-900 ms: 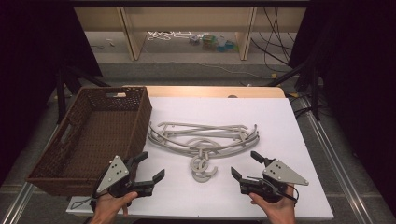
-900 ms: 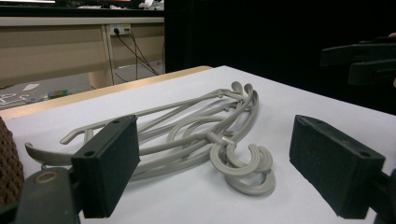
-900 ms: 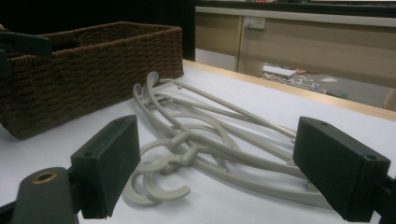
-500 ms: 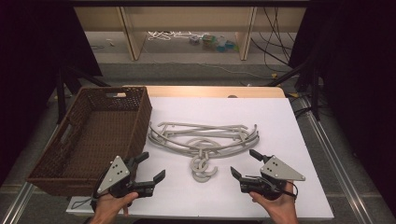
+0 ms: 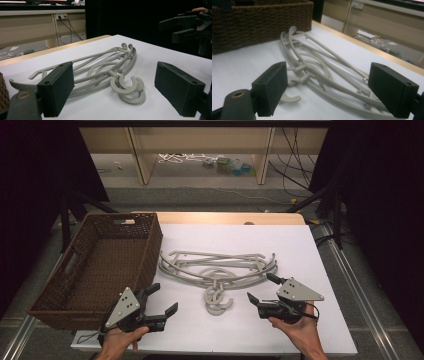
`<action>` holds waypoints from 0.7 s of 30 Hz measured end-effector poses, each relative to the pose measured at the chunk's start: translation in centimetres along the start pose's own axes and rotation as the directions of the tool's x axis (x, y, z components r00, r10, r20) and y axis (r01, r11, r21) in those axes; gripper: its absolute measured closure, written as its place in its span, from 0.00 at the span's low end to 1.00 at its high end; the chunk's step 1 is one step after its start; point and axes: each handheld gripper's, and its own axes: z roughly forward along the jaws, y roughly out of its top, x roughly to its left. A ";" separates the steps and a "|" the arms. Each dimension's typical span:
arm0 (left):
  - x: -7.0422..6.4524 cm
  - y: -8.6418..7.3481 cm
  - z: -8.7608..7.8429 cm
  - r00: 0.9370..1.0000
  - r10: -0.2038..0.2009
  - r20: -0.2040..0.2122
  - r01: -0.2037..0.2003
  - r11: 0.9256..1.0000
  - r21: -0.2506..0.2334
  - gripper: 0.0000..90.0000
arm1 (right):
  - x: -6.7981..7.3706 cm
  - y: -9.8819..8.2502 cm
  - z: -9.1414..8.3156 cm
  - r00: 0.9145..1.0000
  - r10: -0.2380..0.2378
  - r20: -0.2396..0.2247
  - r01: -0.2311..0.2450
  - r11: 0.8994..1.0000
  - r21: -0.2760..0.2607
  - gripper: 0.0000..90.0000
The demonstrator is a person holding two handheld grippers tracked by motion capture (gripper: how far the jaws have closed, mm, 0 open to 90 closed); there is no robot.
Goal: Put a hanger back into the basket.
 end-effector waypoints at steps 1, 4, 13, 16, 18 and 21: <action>0.0 0.0 0.0 1.000 0.004 0.001 -0.004 1.000 -0.003 0.17 | -0.2 0.1 0.1 1.000 -0.001 -0.004 0.001 1.000 0.021 0.19; 0.0 0.0 0.0 1.000 0.011 0.000 -0.011 1.000 -0.003 0.17 | -0.6 0.4 0.3 1.000 -0.009 -0.020 0.010 0.999 0.037 0.19; 0.1 0.0 0.0 1.000 0.014 -0.004 -0.014 1.000 -0.006 0.17 | -2.1 2.6 2.6 0.992 -0.082 -0.096 0.095 0.986 0.134 0.21; 0.0 0.0 0.0 1.000 0.009 -0.002 -0.009 1.000 -0.005 0.17 | -2.5 3.3 3.5 0.986 -0.106 -0.126 0.127 0.977 0.172 0.22; 0.1 0.1 0.0 1.000 0.012 -0.001 -0.012 1.000 -0.009 0.17 | -2.8 3.6 4.3 0.982 -0.120 -0.143 0.147 0.970 0.194 0.23; 0.1 0.1 0.0 1.000 0.012 -0.001 -0.012 1.000 -0.008 0.17 | -3.3 3.7 5.8 0.977 -0.143 -0.161 0.179 0.956 0.234 0.25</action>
